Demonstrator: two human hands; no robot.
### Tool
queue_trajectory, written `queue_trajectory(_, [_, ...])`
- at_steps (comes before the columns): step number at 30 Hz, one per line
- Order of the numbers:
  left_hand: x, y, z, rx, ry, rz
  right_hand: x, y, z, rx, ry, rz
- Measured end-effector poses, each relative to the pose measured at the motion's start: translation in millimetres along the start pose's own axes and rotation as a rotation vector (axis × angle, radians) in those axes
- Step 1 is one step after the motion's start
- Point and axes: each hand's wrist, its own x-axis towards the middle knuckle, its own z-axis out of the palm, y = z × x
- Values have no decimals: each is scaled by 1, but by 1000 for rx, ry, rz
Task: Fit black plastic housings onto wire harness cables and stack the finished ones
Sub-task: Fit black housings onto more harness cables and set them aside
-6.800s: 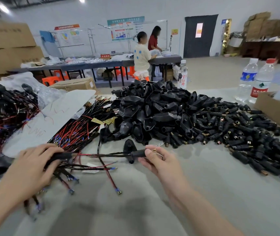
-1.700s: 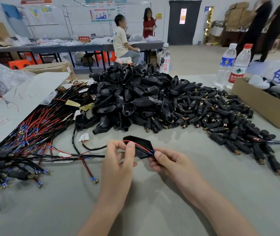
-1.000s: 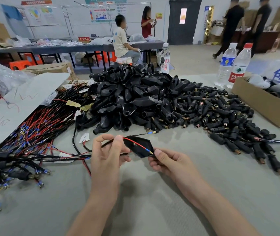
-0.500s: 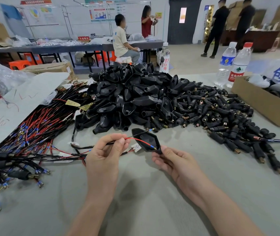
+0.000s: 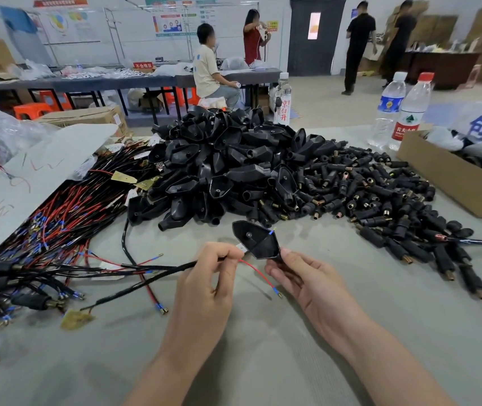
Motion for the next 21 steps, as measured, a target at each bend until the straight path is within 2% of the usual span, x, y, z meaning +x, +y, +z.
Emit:
queue_trajectory(5, [6,7,-3,-259,71,-128,1,-3,-1,4,47,-32])
queue_trajectory(9, [10,7,-6,-342,96,-211,1,-6,-3,-62,71,-92])
queue_trajectory(15, [10,4,-6,-302,149,-246,-3,-4,0,-127,-51,-63])
queue_trajectory(21, [7,6,-4,-125,176,-146,-5,-3,1,-97,-104,-29])
